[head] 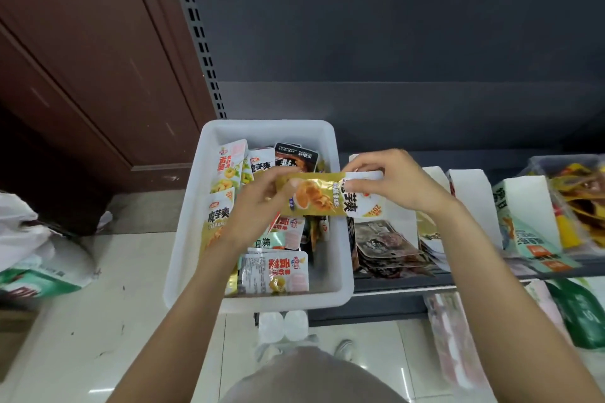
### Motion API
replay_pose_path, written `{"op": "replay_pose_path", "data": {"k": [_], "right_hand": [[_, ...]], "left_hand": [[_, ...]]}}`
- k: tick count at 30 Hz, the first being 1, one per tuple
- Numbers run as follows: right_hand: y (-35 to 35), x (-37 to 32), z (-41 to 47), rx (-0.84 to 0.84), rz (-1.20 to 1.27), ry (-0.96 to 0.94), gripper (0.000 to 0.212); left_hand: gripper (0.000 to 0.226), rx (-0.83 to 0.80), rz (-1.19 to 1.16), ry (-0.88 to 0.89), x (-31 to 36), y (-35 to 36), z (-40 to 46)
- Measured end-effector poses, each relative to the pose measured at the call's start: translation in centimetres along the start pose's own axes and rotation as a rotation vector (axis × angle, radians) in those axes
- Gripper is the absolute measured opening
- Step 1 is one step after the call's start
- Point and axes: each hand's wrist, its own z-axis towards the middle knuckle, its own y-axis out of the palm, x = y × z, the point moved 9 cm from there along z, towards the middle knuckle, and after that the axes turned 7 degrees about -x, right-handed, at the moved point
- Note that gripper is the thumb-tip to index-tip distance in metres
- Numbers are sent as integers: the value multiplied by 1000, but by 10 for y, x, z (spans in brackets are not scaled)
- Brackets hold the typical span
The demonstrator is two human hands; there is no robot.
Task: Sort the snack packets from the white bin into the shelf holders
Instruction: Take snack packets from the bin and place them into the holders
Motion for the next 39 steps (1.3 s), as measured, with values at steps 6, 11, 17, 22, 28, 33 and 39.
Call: {"op": "replay_pose_path", "data": {"k": [6,11,17,22,28,33,39], "right_hand": [[-13,45,-47,227,660,122,20],[-41,72,-96,525,502,132,11],[-99,56,-188,900,-227,51,12],[-101,71,-225,951,-455,66,13],[-78,104,-206,897,-602,77,7],[-44,128,-155,565,-739,51,32],[-22,160,-135,200,-859,225,25]], "left_hand": [[21,-42,-117,21,15,26,11],[21,-194,-70,94,41,71,22],[22,-224,374,428,96,149,45],[17,-222,720,625,105,217,63],[18,-375,825,549,68,238,69],[24,-484,835,554,56,244,55],[20,-630,834,539,47,254,42]]}}
